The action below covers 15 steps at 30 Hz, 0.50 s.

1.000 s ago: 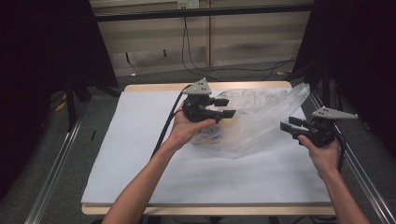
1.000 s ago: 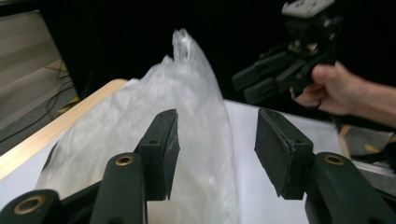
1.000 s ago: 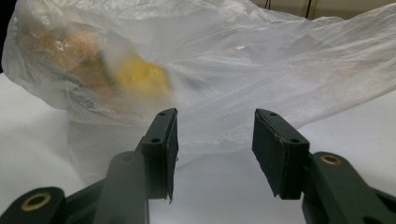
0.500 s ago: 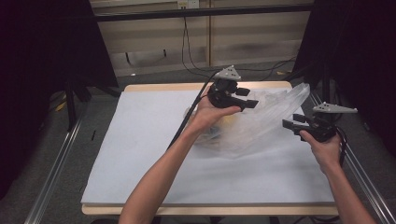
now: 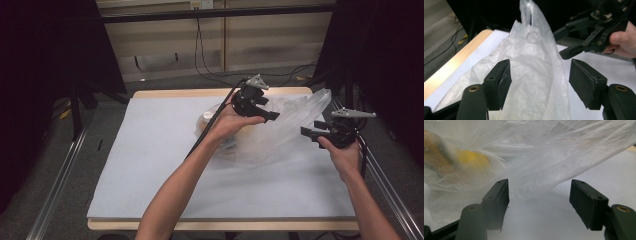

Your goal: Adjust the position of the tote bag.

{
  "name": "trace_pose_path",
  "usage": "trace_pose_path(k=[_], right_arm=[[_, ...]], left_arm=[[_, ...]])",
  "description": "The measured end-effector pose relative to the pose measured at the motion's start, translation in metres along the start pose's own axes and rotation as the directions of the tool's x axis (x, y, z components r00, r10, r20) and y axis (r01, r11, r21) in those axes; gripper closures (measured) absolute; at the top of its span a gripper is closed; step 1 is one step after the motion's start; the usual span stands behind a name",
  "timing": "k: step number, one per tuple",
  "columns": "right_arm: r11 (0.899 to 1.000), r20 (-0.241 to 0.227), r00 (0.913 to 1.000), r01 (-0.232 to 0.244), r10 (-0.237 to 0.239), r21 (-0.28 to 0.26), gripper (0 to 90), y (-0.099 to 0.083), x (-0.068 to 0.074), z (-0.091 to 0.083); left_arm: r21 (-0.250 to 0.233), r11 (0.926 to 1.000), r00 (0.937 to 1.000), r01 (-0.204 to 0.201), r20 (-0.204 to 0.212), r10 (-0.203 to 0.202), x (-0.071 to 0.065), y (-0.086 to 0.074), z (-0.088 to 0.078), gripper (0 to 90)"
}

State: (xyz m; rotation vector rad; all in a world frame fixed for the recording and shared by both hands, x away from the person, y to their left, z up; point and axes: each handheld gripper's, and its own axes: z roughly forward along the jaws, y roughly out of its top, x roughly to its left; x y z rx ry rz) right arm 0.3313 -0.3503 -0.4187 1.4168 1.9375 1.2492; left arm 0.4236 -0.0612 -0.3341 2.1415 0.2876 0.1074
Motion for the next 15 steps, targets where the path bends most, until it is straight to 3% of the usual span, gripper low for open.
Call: trace_pose_path(k=[2,6,7,10,15], right_arm=[[1.0,-0.001,1.0,-0.008,0.008,0.001,32.1,0.0,0.0,0.001],[1.0,-0.022,0.9996,-0.019,0.019,-0.002,40.4,-0.001,0.001,0.011],[1.0,-0.035,0.9991,-0.023,0.023,-0.001,47.6,-0.002,0.002,0.013],[1.0,-0.049,0.9985,-0.026,0.026,-0.017,56.7,-0.001,0.004,0.015],[0.999,-0.078,0.9969,-0.014,0.011,-0.035,71.5,0.003,0.008,0.013]], left_arm=[[0.004,1.0,1.0,-0.003,-0.006,0.003,0.001,-0.001,0.001,35.0],[0.058,0.9982,0.9994,-0.014,-0.029,0.015,-0.001,-0.005,0.003,50.5],[0.065,0.9976,0.9994,-0.023,-0.026,0.025,-0.001,-0.005,0.002,59.3],[0.079,0.9966,0.9996,-0.023,-0.016,0.024,0.0,-0.007,0.001,73.5],[0.071,0.9973,0.9998,-0.021,0.002,0.021,0.002,-0.013,-0.001,90.0]])
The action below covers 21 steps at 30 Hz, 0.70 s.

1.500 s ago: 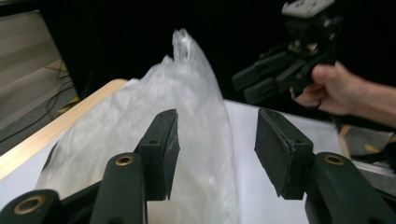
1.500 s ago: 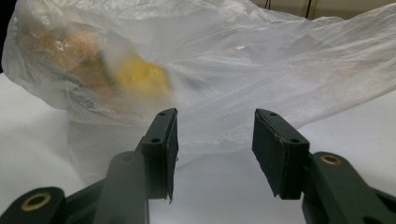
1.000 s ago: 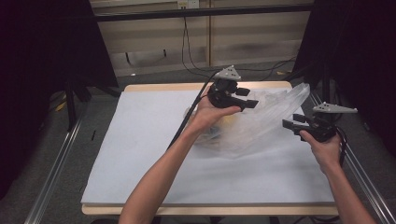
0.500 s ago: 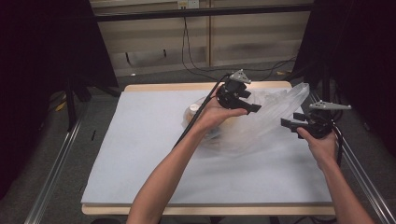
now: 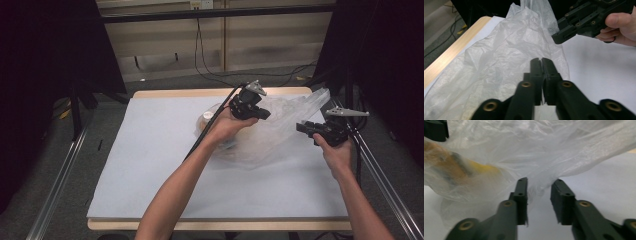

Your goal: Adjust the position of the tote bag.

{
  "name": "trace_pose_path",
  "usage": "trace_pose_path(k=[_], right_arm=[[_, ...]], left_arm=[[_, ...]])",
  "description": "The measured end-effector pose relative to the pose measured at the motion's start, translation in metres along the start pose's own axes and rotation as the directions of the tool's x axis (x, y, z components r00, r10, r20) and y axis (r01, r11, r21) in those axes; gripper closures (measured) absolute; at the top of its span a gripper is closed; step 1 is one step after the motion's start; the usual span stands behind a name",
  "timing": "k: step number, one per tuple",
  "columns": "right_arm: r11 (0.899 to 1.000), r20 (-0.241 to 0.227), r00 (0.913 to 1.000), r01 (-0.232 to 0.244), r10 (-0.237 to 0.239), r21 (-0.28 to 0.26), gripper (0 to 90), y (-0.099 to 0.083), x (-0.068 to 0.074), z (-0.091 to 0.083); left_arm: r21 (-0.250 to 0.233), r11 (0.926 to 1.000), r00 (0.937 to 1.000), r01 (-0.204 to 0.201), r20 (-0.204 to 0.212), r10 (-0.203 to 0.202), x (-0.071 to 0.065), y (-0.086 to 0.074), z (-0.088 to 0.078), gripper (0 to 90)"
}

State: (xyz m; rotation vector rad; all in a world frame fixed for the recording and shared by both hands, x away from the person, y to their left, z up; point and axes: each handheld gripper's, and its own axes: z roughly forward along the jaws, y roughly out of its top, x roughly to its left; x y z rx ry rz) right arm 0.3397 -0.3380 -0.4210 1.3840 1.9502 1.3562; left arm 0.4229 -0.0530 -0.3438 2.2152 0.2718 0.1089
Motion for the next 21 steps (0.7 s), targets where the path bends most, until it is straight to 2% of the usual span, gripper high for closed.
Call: trace_pose_path(k=[4,5,7,10,11,12,13,15,16,18,20,21], right_arm=[[1.0,-0.039,0.9991,0.014,-0.014,-0.02,82.5,0.005,0.005,-0.002],[1.0,-0.047,0.9987,0.019,-0.02,-0.019,89.0,0.007,0.007,-0.002],[0.999,-0.051,0.9983,0.028,-0.03,-0.025,90.0,0.008,0.009,-0.001],[0.999,-0.067,0.9973,0.026,-0.029,-0.037,90.0,0.008,0.013,-0.002],[0.999,-0.075,0.9967,0.026,-0.029,-0.039,90.0,0.008,0.015,-0.002],[0.999,-0.076,0.9964,0.034,-0.037,-0.042,90.0,0.008,0.016,-0.003],[0.999,-0.084,0.9958,0.033,-0.036,-0.041,90.0,0.008,0.018,-0.004],[0.998,-0.085,0.9956,0.037,-0.041,-0.04,90.0,0.007,0.02,-0.007],[0.998,-0.084,0.9954,0.042,-0.046,-0.043,90.0,0.007,0.021,-0.008],[0.998,-0.089,0.9952,0.037,-0.042,-0.048,90.0,0.007,0.021,-0.009],[0.998,-0.09,0.9951,0.037,-0.041,-0.047,90.0,0.007,0.021,-0.01],[0.998,-0.096,0.9946,0.035,-0.039,-0.05,90.0,0.007,0.021,-0.01]], left_arm=[[-0.004,0.9999,0.9999,0.014,-0.001,-0.014,0.002,-0.003,-0.005,90.0],[-0.007,0.9999,0.9999,0.013,-0.002,-0.013,0.003,-0.004,-0.006,90.0],[-0.01,0.9996,0.9997,0.025,0.001,-0.025,0.005,-0.005,-0.009,90.0],[-0.05,0.998,0.9992,0.039,0.005,-0.039,0.007,-0.008,-0.014,90.0],[-0.063,0.9966,0.9985,0.053,-0.005,-0.054,0.007,-0.009,-0.015,82.8],[-0.06,0.9966,0.9983,0.057,-0.008,-0.057,0.008,-0.009,-0.016,68.3],[-0.057,0.9967,0.9983,0.058,-0.001,-0.058,0.008,-0.01,-0.017,60.5],[-0.031,0.9984,0.9984,0.046,-0.032,-0.047,0.008,-0.011,-0.017,49.7],[-0.026,0.9982,0.9982,0.053,-0.026,-0.054,0.008,-0.012,-0.017,45.1],[-0.004,0.999,0.9976,0.045,-0.052,-0.045,0.007,-0.014,-0.016,42.8],[0.016,0.9991,0.9979,0.038,-0.053,-0.038,0.007,-0.014,-0.016,41.1],[0.028,0.9989,0.997,0.038,-0.069,-0.036,0.007,-0.015,-0.017,41.1]])
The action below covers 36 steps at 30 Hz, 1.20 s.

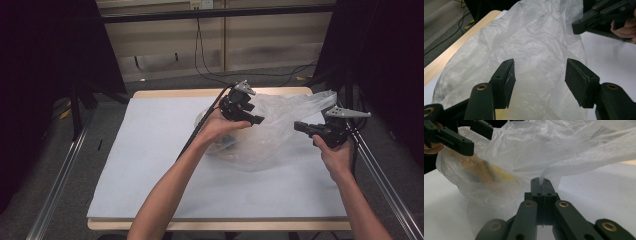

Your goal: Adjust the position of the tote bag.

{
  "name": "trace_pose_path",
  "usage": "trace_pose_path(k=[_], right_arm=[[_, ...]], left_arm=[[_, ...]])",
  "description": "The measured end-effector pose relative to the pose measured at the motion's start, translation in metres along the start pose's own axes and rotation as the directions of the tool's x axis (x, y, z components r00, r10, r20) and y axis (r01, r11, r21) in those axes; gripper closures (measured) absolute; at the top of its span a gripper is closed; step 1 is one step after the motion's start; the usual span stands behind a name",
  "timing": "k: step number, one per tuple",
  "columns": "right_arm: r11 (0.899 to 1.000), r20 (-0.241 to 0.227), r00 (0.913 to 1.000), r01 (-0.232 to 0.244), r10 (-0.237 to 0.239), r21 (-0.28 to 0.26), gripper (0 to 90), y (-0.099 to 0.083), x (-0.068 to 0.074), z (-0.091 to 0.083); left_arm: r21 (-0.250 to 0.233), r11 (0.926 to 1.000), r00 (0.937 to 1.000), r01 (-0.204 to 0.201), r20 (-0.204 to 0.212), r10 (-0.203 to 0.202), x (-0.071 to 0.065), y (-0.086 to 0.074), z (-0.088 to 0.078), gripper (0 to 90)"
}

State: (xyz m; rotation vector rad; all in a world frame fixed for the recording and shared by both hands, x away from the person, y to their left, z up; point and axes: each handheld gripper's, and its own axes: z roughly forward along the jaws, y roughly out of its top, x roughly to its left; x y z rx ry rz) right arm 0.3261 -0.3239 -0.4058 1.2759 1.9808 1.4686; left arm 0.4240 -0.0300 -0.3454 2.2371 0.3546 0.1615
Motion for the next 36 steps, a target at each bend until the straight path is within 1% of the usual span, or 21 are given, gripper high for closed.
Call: trace_pose_path(k=[1,2,3,4,5,7,8,9,10,12,13,17,20,21,22,23,26,27,29,33,36], right_arm=[[1.0,0.001,1.0,0.004,-0.004,0.003,90.0,0.0,0.0,0.0],[1.0,0.001,1.0,0.007,-0.007,0.004,90.0,0.0,0.001,0.001],[1.0,-0.002,1.0,0.008,-0.008,0.006,90.0,0.0,0.001,0.001],[1.0,-0.002,1.0,0.009,-0.009,0.005,90.0,0.0,0.001,0.001],[1.0,-0.004,1.0,0.008,-0.008,0.002,90.0,0.0,0.001,0.001],[1.0,-0.007,0.9999,0.009,-0.009,0.004,90.0,0.0,0.001,0.001],[1.0,-0.007,0.9999,0.014,-0.014,0.004,90.0,0.0,0.002,0.001],[1.0,-0.011,0.9999,0.011,-0.011,0.001,90.0,0.001,0.002,0.001],[1.0,-0.009,0.9998,0.015,-0.015,0.004,90.0,0.001,0.003,0.0],[1.0,-0.01,0.9998,0.016,-0.016,-0.002,90.0,0.003,0.005,0.0],[1.0,-0.009,0.9997,0.024,-0.024,0.0,90.0,0.004,0.005,0.0],[1.0,-0.019,0.9994,0.03,-0.03,-0.003,90.0,0.007,0.008,0.001],[0.999,-0.029,0.9991,0.031,-0.031,-0.01,90.0,0.008,0.01,0.001],[0.999,-0.031,0.999,0.032,-0.032,-0.011,90.0,0.008,0.011,0.001],[0.999,-0.027,0.999,0.034,-0.034,-0.011,90.0,0.008,0.011,0.001],[0.999,-0.03,0.9991,0.03,-0.03,-0.011,90.0,0.008,0.012,0.0],[0.999,-0.036,0.9987,0.034,-0.035,-0.015,90.0,0.009,0.014,-0.001],[0.999,-0.043,0.9986,0.031,-0.032,-0.016,90.0,0.009,0.015,-0.001],[0.999,-0.062,0.9973,0.038,-0.039,-0.016,90.0,0.01,0.017,-0.001],[0.999,-0.079,0.9961,0.039,-0.04,-0.023,90.0,0.011,0.022,0.001],[0.999,-0.087,0.9955,0.035,-0.038,-0.038,90.0,0.012,0.024,0.003]], left_arm=[[0.016,0.9999,1.0,-0.006,0.0,0.006,0.001,0.0,0.0,42.5],[0.043,0.999,0.9996,-0.01,-0.027,0.011,0.002,-0.001,-0.001,45.8],[0.038,0.9993,0.9995,-0.001,-0.032,0.002,0.002,-0.001,-0.001,47.4],[0.05,0.9987,0.9993,-0.007,-0.036,0.009,0.002,-0.002,-0.002,51.5],[0.07,0.9972,0.9976,-0.026,-0.062,0.03,0.003,-0.002,-0.003,56.5],[0.101,0.9938,0.9947,-0.046,-0.087,0.055,0.005,-0.004,-0.006,65.6],[0.101,0.9941,0.9949,-0.04,-0.088,0.049,0.006,-0.006,-0.007,68.0],[0.102,0.9938,0.9943,-0.045,-0.092,0.054,0.009,-0.009,-0.008,74.6],[0.099,0.9944,0.995,-0.035,-0.089,0.044,0.011,-0.011,-0.009,79.3],[0.076,0.9969,0.9965,-0.02,-0.08,0.026,0.013,-0.015,-0.01,89.8],[0.064,0.9979,0.9975,-0.006,-0.069,0.011,0.015,-0.016,-0.012,90.0],[0.05,0.9987,0.9988,-0.01,-0.048,0.012,0.016,-0.015,-0.017,90.0],[0.013,0.9999,0.9992,-0.009,-0.04,0.01,0.015,-0.015,-0.023,90.0],[-0.005,1.0,0.999,0.001,-0.044,-0.001,0.013,-0.015,-0.026,90.0],[-0.009,0.9999,0.9994,-0.011,-0.032,0.011,0.014,-0.016,-0.029,90.0],[-0.026,0.9997,0.9993,0.0,-0.038,-0.001,0.014,-0.017,-0.033,90.0],[-0.067,0.9977,0.9996,0.011,-0.027,-0.012,0.017,-0.021,-0.044,90.0],[-0.07,0.9975,0.9996,0.013,-0.025,-0.015,0.018,-0.023,-0.047,90.0],[-0.106,0.9939,0.9994,0.031,-0.012,-0.032,0.02,-0.028,-0.053,90.0],[-0.115,0.9927,0.9992,0.038,-0.009,-0.039,0.023,-0.036,-0.062,90.0],[-0.141,0.9885,0.9983,0.056,-0.01,-0.058,0.025,-0.041,-0.066,90.0]])
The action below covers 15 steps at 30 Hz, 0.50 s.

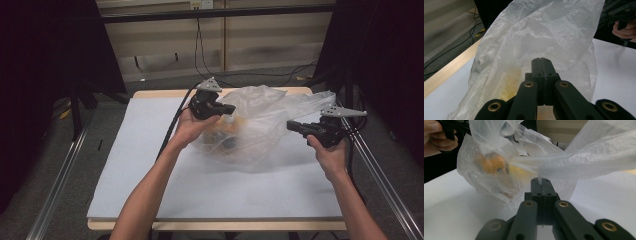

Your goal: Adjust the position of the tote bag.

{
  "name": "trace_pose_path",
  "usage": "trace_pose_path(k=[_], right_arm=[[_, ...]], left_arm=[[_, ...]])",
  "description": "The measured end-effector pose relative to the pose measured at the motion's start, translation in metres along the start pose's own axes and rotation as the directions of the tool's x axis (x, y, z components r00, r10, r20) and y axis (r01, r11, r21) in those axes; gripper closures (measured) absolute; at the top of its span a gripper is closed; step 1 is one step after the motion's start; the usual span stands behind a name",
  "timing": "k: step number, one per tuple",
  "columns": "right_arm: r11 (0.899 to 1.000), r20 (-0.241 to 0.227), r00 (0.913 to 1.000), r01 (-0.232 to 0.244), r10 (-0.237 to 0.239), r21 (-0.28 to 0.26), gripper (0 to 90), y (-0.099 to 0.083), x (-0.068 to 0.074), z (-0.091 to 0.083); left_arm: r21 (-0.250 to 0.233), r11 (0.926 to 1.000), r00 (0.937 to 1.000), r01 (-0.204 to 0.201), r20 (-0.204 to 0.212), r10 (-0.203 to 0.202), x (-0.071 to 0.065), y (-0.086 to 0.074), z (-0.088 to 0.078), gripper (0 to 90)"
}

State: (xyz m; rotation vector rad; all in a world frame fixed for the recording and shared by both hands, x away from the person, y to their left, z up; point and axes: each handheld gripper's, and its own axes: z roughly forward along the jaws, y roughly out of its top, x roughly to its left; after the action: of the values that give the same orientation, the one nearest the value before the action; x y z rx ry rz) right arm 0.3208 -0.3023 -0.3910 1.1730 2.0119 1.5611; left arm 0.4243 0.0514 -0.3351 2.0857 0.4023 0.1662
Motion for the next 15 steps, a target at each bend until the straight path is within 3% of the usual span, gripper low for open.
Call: trace_pose_path(k=[8,14,15], right_arm=[[1.0,-0.022,0.9997,0.007,-0.007,-0.015,90.0,0.006,0.008,-0.001],[0.998,-0.028,0.999,0.033,-0.035,-0.059,90.0,0.017,0.015,-0.006],[0.997,-0.027,0.9995,0.017,-0.019,-0.082,90.0,0.019,0.014,-0.008]], left_arm=[[-0.063,0.9977,0.9997,0.024,-0.004,-0.024,0.004,-0.013,-0.015,90.0],[-0.109,0.9931,0.9991,0.043,0.005,-0.043,0.006,-0.023,-0.031,90.0],[-0.125,0.991,0.9988,0.048,0.006,-0.048,0.006,-0.025,-0.035,90.0]])
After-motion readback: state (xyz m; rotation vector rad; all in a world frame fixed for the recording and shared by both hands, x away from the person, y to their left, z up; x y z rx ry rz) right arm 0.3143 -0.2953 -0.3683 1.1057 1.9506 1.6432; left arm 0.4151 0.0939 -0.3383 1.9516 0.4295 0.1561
